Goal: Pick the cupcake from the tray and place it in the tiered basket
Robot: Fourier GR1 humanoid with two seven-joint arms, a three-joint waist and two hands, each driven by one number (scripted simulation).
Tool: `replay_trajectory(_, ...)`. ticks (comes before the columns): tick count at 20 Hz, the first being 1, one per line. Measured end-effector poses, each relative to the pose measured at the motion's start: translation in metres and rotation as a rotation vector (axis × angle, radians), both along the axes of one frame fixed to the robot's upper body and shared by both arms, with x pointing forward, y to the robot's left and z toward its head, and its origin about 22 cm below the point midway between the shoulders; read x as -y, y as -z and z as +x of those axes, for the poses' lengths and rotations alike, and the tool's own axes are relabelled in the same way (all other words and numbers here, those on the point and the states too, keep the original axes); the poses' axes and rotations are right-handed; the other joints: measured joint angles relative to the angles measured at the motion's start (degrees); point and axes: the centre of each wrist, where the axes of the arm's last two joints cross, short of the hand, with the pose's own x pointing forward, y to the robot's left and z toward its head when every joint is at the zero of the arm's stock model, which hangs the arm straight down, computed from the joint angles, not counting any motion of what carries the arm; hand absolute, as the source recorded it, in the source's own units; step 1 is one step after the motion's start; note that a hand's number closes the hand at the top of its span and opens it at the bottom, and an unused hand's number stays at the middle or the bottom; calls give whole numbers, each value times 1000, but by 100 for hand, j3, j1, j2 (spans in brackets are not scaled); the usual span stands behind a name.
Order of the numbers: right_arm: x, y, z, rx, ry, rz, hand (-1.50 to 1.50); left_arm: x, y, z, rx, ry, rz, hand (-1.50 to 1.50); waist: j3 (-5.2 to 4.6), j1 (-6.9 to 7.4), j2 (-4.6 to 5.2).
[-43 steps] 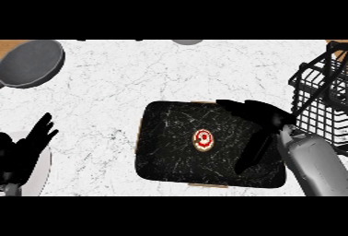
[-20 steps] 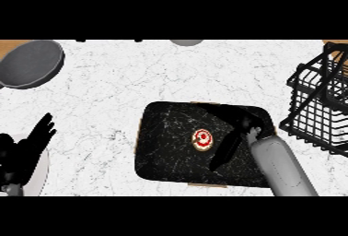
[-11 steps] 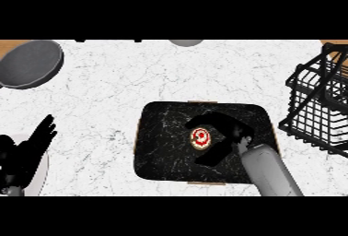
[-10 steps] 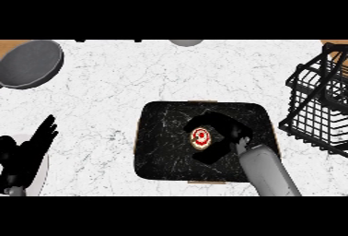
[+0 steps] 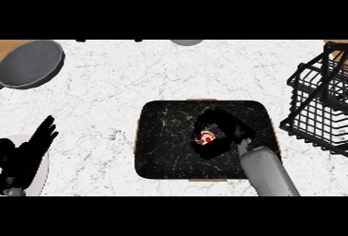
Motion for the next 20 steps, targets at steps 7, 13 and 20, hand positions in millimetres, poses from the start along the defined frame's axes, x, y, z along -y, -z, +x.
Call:
replay_trajectory(7,4,-26,6,90,200,-133,150,-3,-6,-1,-20,-6,-4,0,-6,1,13)
replay_trajectory(13,-39,-66,6,305,493,-486,150,-3,-4,-3,-31,-14,8,0,-51,-41,-91)
replay_trajectory(20,-92,-127,-13,659,722,-642,150,-5,-4,-3,-39,-22,13,0,-37,-61,-102)
